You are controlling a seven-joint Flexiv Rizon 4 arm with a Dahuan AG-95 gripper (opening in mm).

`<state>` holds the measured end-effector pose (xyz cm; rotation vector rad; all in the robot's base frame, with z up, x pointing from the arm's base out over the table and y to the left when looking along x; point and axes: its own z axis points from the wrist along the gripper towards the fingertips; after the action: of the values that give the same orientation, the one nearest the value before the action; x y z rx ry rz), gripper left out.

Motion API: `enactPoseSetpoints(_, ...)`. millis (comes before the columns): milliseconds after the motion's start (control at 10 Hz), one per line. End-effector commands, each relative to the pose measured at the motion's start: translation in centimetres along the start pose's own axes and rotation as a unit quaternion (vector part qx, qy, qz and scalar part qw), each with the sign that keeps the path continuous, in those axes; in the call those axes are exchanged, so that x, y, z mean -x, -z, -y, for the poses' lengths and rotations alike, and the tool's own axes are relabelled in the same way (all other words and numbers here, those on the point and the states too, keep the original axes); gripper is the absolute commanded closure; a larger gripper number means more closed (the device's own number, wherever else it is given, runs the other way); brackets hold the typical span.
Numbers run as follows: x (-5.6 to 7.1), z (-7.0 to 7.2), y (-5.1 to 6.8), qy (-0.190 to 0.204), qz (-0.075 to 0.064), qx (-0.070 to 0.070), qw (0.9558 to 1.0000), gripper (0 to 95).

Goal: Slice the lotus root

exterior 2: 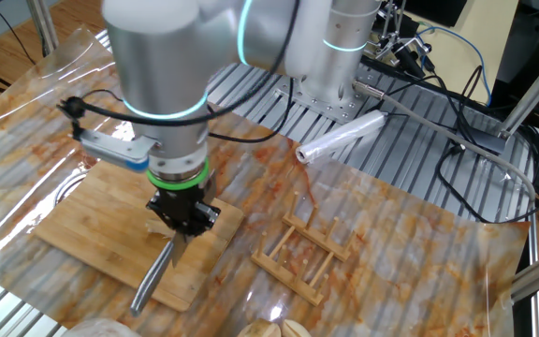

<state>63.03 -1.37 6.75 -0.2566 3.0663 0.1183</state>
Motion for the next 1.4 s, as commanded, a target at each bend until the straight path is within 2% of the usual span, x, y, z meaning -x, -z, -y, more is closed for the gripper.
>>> enactPoseSetpoints(100, 0.3, 0.0, -1.0, 0.003, 0.004, 0.001, 1.0000, 95.0)
enactPoseSetpoints(600, 0.4, -0.1, -2.9, 0.007, 0.015, -0.006, 0.9998, 95.0)
enactPoseSetpoints(1200, 0.5, 0.0, -2.9, 0.006, 0.017, -0.006, 0.9998, 95.0)
enactPoseSetpoints(1400, 0.4, 0.0, -3.4, 0.005, 0.019, -0.005, 0.9998, 95.0)
